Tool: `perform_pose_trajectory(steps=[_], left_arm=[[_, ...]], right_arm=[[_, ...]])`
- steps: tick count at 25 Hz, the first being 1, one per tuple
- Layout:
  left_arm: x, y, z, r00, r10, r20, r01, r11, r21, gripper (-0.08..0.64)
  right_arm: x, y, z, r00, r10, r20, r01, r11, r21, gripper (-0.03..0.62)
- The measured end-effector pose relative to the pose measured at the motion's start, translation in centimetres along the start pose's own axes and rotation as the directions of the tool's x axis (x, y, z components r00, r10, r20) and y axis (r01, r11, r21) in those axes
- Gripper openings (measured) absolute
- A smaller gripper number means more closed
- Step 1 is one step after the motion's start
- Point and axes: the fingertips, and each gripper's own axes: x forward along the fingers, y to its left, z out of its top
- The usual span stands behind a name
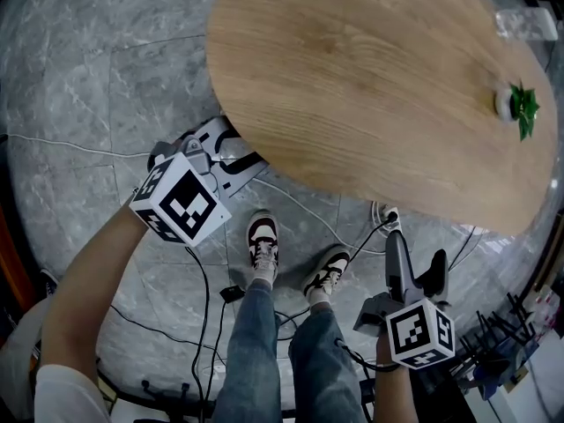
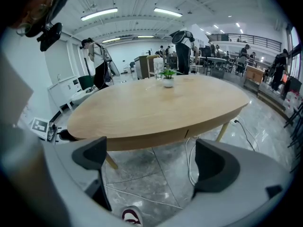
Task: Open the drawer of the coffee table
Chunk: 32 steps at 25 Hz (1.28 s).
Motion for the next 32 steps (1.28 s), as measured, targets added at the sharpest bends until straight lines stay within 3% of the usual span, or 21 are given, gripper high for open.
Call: perform_pose_trajectory(steps=[11,32], left_arm=[[-1.2,-3.0,-0.2,0.989,-0.142,-0.031,0.144,0.987,0.069,0.08],[-3.4,-8.9,-1.2,0.969,-0.23,-0.084,0.237,0.969,0.076,0.074]], right_arm=[[0.4,-0.4,-1.0,1.0,0.003,-0.014,-0.002,1.0,0.006,0.588],[-0.3,0.5,-1.6,0.999,0.026,-0.028,-0.026,1.0,0.001,0.588]])
